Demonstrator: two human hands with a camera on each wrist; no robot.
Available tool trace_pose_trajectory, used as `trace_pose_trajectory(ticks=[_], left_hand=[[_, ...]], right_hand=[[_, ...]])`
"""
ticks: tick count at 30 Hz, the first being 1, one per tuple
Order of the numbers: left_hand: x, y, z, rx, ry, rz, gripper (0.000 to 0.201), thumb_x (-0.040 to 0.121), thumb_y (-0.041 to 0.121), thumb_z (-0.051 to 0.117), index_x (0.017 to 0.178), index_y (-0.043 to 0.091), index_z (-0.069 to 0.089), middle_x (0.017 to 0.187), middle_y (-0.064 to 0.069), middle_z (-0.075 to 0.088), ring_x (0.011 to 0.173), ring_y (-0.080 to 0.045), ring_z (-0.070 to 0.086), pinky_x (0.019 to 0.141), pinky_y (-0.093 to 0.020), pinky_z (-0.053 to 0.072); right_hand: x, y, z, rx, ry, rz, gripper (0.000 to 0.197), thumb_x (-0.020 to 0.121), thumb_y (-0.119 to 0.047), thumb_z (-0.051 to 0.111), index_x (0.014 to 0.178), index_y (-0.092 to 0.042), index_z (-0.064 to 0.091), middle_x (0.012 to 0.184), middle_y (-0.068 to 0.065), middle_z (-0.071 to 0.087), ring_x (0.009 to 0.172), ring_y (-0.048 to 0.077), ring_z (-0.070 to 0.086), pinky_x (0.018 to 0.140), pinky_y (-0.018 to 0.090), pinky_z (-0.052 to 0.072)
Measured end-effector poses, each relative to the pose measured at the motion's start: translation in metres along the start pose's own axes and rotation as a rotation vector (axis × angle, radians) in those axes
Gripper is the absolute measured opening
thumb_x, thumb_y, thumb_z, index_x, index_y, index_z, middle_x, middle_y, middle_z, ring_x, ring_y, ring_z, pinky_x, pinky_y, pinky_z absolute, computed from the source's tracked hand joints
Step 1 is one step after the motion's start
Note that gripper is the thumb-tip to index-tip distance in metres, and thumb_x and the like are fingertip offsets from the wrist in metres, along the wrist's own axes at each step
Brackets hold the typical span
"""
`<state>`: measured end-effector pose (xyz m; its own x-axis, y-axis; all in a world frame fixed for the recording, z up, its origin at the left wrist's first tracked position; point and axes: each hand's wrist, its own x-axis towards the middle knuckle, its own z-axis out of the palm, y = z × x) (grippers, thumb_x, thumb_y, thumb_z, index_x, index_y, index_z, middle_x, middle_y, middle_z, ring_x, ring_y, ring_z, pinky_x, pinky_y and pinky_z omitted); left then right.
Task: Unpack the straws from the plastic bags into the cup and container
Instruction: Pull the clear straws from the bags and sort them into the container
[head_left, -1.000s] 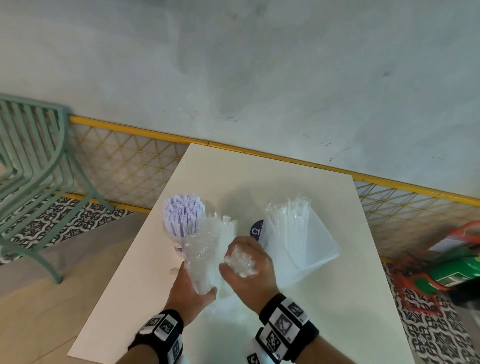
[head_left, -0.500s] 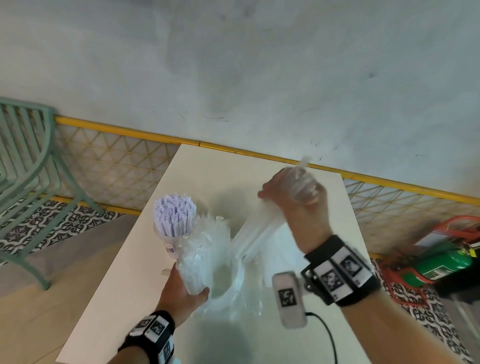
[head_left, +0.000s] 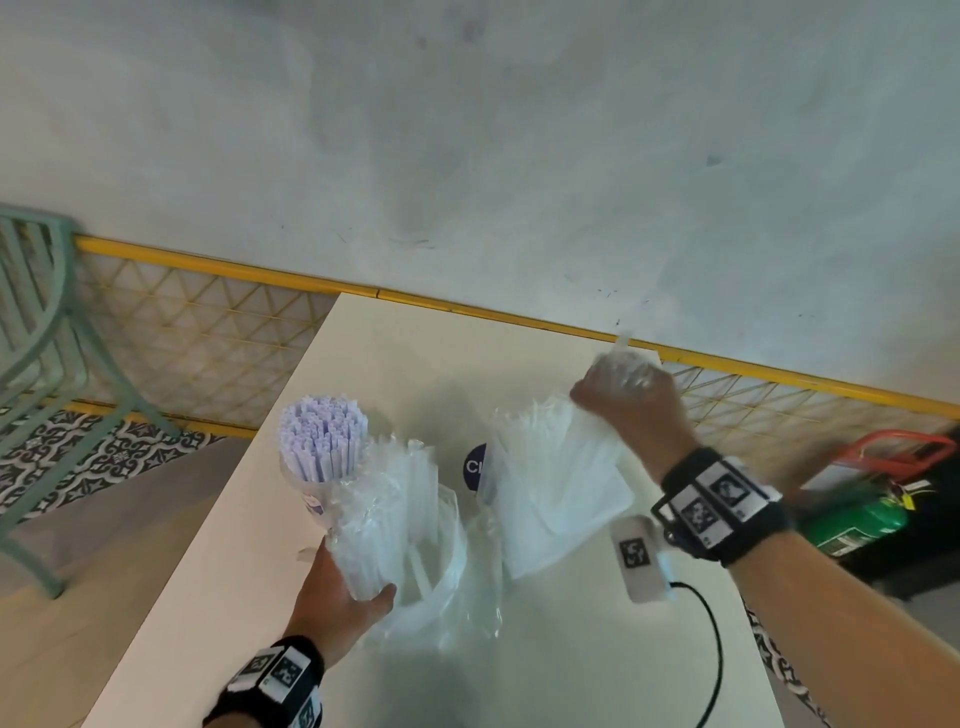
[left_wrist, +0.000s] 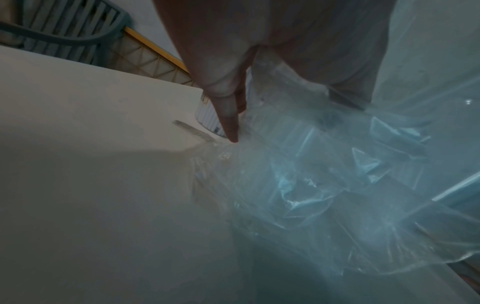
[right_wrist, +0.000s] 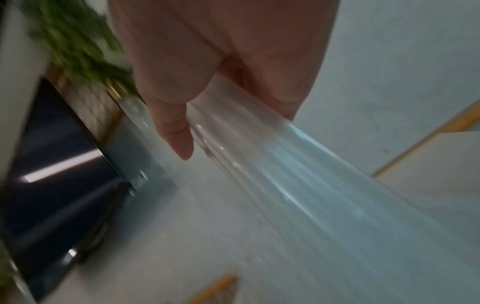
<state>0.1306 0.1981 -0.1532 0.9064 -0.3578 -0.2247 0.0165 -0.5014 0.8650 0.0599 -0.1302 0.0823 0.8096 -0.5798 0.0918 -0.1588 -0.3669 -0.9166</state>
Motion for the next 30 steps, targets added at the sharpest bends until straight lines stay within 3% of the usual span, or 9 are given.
trace_pose_trajectory(ticks=[4,7,12,14,18,20,22,26,30], left_hand=[[0.0,-0.001,0.001,0.013,0.005,-0.032,0.082,0.054,0.045,0.08,0.105,-0.014,0.053,0.071,0.0,0.057,0.068,-0.019,0.058,0.065,-0.028,0.044],[0.001,-0.003,0.001,0.027,0.014,-0.019,0.08,0.057,0.041,0.082,0.101,-0.019,0.053,0.067,0.001,0.054,0.064,-0.017,0.055,0.061,-0.026,0.041],[0.004,-0.01,0.002,0.067,0.0,0.055,0.078,0.055,0.056,0.075,0.099,-0.006,0.056,0.08,-0.001,0.063,0.077,-0.015,0.062,0.08,-0.035,0.05],[0.005,-0.012,0.003,0.058,0.015,0.062,0.086,0.053,0.059,0.073,0.113,0.0,0.055,0.098,0.001,0.066,0.093,-0.017,0.064,0.089,-0.036,0.05],[0.008,-0.012,0.001,0.105,-0.012,0.077,0.094,0.053,0.064,0.071,0.116,-0.004,0.054,0.103,-0.002,0.066,0.098,-0.021,0.064,0.087,-0.033,0.049],[0.009,-0.014,0.0,0.091,-0.014,0.078,0.095,0.053,0.063,0.073,0.12,-0.001,0.052,0.107,-0.002,0.066,0.101,-0.02,0.063,0.092,-0.037,0.049],[0.01,-0.018,-0.001,0.087,-0.007,0.069,0.097,0.053,0.064,0.075,0.121,-0.001,0.052,0.108,-0.002,0.067,0.102,-0.02,0.063,0.094,-0.039,0.05],[0.014,-0.025,0.0,0.136,-0.007,0.051,0.098,0.053,0.067,0.074,0.117,-0.004,0.054,0.106,-0.005,0.068,0.102,-0.021,0.064,0.094,-0.039,0.05],[0.015,-0.027,0.002,0.135,-0.026,0.056,0.094,0.055,0.064,0.074,0.12,0.0,0.053,0.11,-0.001,0.066,0.104,-0.018,0.062,0.094,-0.039,0.05]], right_hand=[[-0.004,0.045,0.003,-0.435,-0.22,0.116,0.098,0.056,-0.052,0.09,0.139,-0.027,0.043,0.135,-0.006,0.045,0.127,0.017,0.046,0.104,0.034,0.041],[-0.005,0.052,-0.011,-0.516,-0.197,0.065,0.134,0.045,-0.071,0.083,0.153,-0.029,0.016,0.154,-0.007,0.019,0.143,0.017,0.022,0.116,0.045,0.028],[-0.028,0.076,-0.029,-0.485,-0.284,0.055,0.115,0.064,-0.084,0.059,0.153,-0.035,0.006,0.16,-0.014,0.008,0.146,0.011,0.014,0.118,0.041,0.02],[-0.04,0.087,-0.02,-0.454,-0.365,0.127,0.099,0.083,-0.066,0.059,0.155,-0.031,0.001,0.163,-0.011,0.002,0.148,0.012,0.015,0.118,0.035,0.02],[-0.064,0.09,0.008,-0.436,-0.32,0.191,0.077,0.101,-0.036,0.048,0.156,-0.018,-0.003,0.164,-0.006,0.003,0.139,0.001,0.025,0.104,0.012,0.019],[-0.072,0.09,0.014,-0.433,-0.303,0.214,0.09,0.096,-0.042,0.056,0.156,-0.018,-0.007,0.165,-0.004,0.0,0.145,0.011,0.026,0.112,0.02,0.022],[-0.074,0.081,0.014,-0.443,-0.291,0.21,0.114,0.083,-0.054,0.069,0.155,-0.02,-0.012,0.163,-0.009,-0.005,0.15,0.012,0.011,0.118,0.026,0.016],[-0.064,0.059,0.014,-0.407,-0.305,0.026,0.142,0.06,-0.055,0.087,0.152,-0.027,-0.017,0.156,-0.023,-0.008,0.139,-0.017,-0.01,0.116,0.013,0.008],[-0.047,0.053,0.022,-0.552,-0.298,-0.095,0.157,0.038,-0.074,0.084,0.145,-0.044,-0.028,0.155,-0.018,-0.036,0.147,0.017,-0.026,0.121,0.055,0.005]])
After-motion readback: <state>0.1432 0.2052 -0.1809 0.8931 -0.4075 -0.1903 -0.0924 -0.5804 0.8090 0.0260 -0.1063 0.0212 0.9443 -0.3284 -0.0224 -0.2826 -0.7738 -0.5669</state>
